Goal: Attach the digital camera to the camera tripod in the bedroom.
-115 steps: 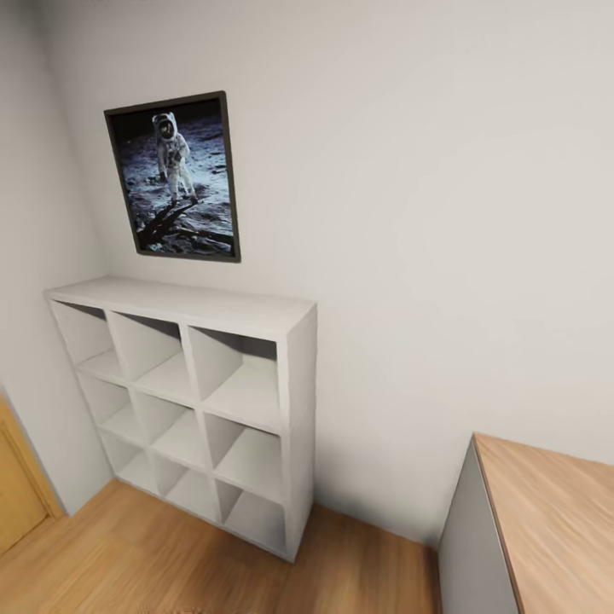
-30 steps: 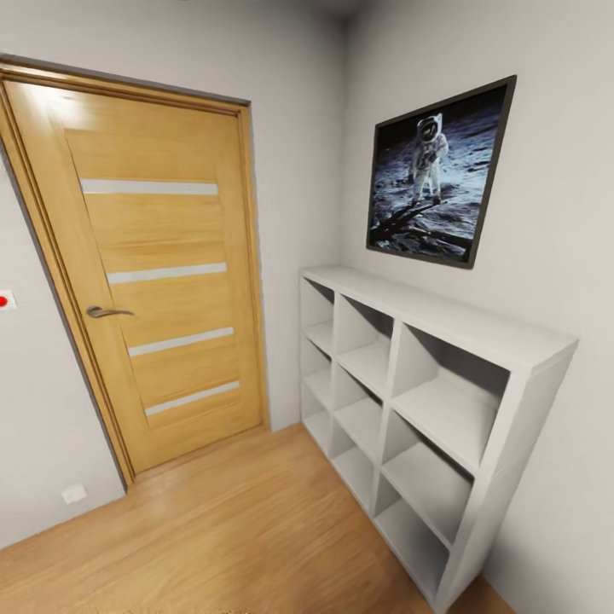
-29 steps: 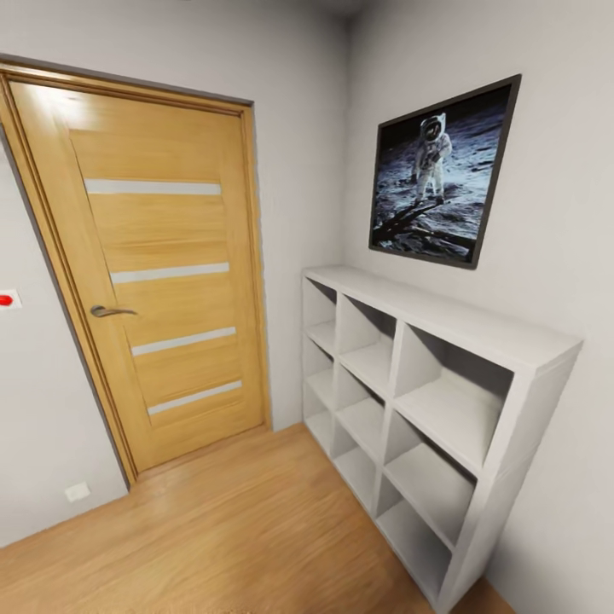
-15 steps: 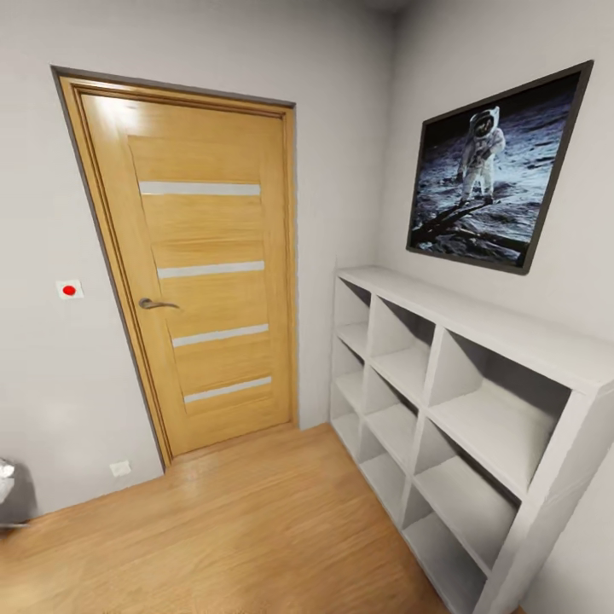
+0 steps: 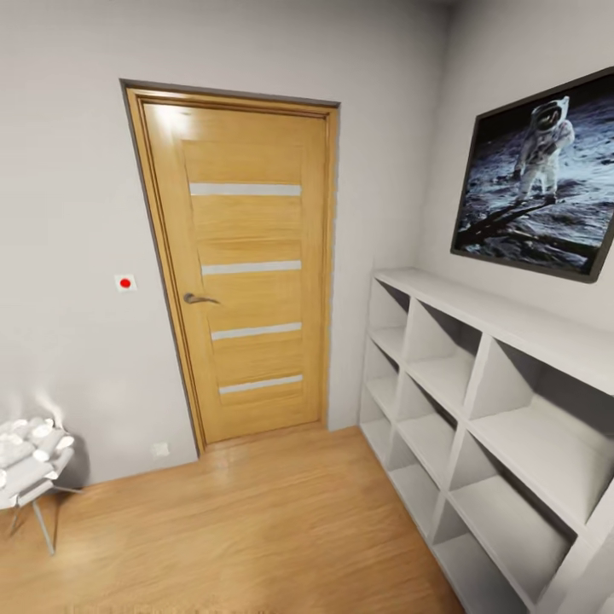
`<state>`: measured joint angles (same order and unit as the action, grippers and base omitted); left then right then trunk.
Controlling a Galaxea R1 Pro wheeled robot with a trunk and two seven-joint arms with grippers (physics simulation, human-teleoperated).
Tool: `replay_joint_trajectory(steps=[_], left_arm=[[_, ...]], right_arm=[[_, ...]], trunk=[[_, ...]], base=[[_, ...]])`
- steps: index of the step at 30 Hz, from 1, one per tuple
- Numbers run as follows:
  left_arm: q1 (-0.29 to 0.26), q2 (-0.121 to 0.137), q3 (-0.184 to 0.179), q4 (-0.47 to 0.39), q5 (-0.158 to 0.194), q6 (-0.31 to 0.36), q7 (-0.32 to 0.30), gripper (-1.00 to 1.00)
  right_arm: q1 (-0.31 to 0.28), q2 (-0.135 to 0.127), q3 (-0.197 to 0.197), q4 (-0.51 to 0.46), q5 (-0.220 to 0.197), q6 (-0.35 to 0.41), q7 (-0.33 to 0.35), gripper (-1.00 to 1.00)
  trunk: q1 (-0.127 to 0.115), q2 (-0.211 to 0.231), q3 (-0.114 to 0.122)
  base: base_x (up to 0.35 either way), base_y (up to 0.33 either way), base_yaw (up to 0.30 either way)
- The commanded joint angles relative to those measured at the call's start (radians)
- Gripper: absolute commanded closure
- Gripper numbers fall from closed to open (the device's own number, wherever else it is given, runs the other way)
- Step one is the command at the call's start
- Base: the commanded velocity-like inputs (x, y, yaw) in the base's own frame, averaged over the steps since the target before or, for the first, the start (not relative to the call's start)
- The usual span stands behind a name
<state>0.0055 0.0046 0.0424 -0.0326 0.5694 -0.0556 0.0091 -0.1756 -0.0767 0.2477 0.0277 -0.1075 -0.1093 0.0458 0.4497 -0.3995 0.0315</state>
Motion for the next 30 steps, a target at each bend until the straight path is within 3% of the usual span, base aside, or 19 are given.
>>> replay_joint_trajectory(steps=[1, 30], left_arm=[[0.001, 0.000, 0.004, -0.001, -0.002, -0.001, 0.001, -1.00], [0.001, 0.000, 0.003, -0.001, -0.011, 0.000, -0.003, -1.00]], right_arm=[[-0.001, 0.000, 0.007, 0.003, -0.011, -0.006, 0.005, -1.00], [-0.001, 0.001, 0.007, 0.003, -0.012, -0.006, 0.005, -1.00]], trunk=[[0.000, -0.001, 0.000], [0.000, -0.001, 0.000]], base=[[0.000, 0.000, 0.277], [0.000, 0.000, 0.277]])
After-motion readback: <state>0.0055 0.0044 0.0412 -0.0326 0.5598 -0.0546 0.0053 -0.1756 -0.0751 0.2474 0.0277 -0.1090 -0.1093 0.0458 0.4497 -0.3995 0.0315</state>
